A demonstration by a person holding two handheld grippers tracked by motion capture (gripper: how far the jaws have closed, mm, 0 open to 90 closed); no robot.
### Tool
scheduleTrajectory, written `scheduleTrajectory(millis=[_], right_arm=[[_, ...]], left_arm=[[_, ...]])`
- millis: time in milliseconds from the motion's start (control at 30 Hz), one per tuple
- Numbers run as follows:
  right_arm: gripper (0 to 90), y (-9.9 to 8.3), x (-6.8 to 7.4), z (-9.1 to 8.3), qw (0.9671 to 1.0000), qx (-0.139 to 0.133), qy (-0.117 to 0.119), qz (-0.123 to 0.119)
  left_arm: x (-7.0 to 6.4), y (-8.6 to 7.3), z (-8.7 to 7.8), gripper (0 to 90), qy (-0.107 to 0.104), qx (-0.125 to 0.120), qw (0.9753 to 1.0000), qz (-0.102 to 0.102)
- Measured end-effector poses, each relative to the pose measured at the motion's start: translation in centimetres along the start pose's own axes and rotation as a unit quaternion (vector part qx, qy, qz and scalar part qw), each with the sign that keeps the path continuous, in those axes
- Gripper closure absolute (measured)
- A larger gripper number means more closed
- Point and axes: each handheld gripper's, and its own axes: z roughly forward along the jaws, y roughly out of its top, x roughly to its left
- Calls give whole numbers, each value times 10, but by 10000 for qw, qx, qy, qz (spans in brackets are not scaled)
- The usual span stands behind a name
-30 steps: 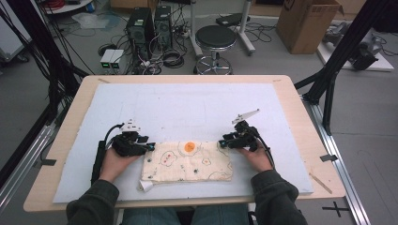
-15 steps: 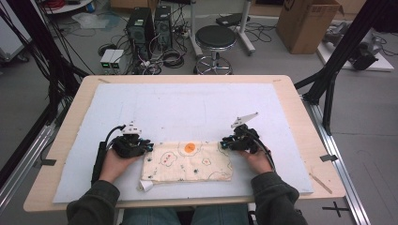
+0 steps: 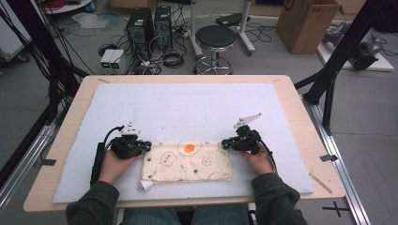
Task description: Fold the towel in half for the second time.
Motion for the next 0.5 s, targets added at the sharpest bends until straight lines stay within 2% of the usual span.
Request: scheduleTrajectory(millis=[333,500], right_arm=[[847,0,2,-4,10000,-56,-22,-43],[848,2,3,-8,9998,-202,-26,-71]], left_arm=[[0,1,-7,854,110,-324,9994,-64],[-1,2,-10,854,180,-467,9987,-76]])
